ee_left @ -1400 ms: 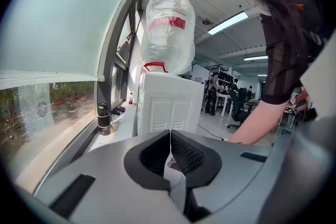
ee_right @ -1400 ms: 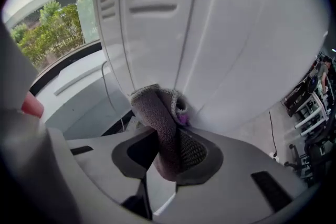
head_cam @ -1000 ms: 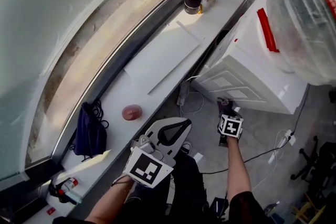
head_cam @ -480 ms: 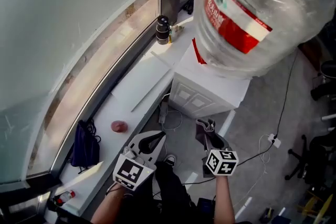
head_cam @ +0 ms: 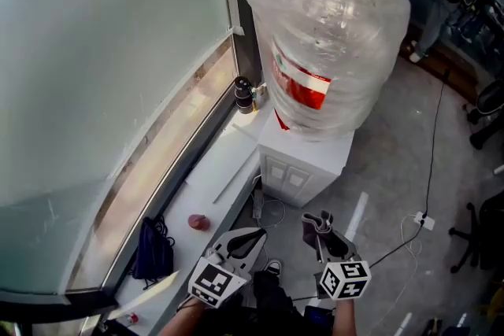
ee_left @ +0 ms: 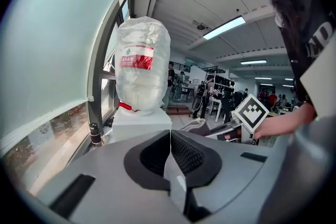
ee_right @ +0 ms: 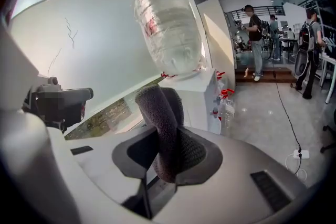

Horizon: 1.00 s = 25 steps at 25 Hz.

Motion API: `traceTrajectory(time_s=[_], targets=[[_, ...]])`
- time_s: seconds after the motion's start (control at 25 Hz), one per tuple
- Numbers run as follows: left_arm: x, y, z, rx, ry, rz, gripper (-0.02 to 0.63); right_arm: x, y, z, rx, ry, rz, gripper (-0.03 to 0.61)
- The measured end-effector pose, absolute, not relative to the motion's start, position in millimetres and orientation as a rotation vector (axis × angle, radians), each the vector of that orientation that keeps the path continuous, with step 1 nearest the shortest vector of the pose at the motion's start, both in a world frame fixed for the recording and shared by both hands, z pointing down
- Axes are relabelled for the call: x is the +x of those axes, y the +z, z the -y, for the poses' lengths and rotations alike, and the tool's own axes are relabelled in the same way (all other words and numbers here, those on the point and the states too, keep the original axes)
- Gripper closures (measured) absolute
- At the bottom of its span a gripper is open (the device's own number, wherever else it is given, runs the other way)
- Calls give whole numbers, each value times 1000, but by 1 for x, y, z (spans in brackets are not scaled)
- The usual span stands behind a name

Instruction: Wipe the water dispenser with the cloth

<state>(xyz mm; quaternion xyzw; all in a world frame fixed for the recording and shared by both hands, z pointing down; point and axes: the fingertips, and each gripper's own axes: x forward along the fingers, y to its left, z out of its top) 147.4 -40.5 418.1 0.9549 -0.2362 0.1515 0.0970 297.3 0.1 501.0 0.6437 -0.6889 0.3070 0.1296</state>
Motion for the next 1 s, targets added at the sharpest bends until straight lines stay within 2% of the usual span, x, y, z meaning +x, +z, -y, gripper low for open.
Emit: traceTrajectory(time_s=[0.36,0.72,1.0], targets=[[90,368,-2,2928,404,661,594,243,441,-42,2011,819,2045,477],[-7,366,-91,2944,427,616,594,146,403,-122,2073,802,2097,477],[-52,351,-139,2957,341,610,594,100,384,-176,2124,769,2119,477]])
